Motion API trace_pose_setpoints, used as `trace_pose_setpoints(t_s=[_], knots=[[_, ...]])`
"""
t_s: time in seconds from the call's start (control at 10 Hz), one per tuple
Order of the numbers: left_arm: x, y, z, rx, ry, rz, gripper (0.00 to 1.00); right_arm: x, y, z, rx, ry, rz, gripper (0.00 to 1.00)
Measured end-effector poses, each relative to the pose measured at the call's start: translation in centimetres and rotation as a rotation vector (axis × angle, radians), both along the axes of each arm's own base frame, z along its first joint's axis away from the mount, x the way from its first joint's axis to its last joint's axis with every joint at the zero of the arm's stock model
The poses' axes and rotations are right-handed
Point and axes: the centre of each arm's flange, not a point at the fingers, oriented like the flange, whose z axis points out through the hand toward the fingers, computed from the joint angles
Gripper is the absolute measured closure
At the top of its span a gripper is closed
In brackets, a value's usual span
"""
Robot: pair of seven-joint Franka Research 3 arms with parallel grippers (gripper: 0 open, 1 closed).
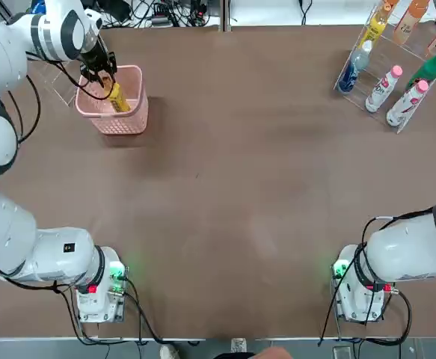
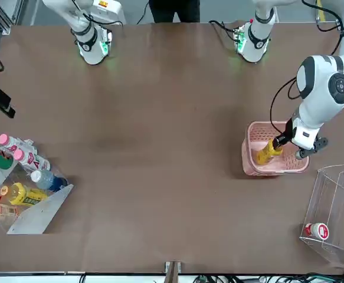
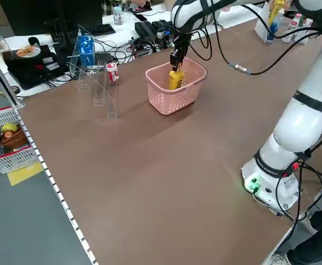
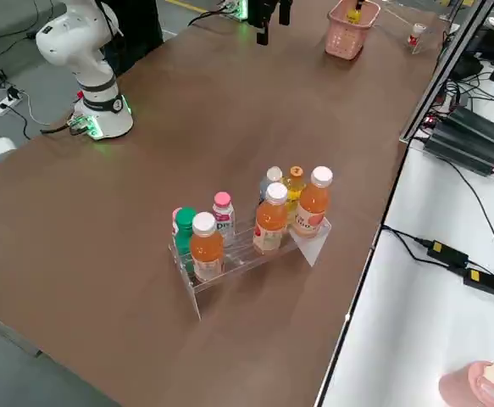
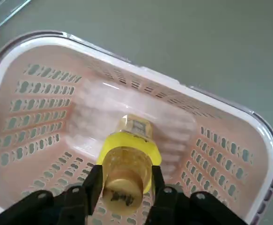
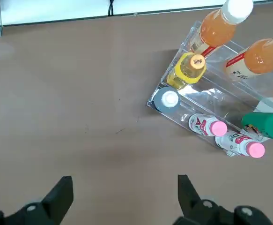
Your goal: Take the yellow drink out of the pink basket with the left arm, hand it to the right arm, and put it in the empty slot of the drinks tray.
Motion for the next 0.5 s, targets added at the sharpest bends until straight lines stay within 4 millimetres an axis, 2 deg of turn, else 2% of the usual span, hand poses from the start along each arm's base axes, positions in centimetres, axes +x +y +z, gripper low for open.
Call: trace_pose_setpoints(t_s=[0.2,0.5], knots=[[0.0,0.0,0.01,0.0,0.0,0.0,0.56,0.0,0.0,0.0,0.0,0.0,0.0,0.01],[0.0,0.04,0.01,0.0,0.0,-0.003,0.59,0.0,0.0,0.0,0.0,0.0,0.0,0.01]])
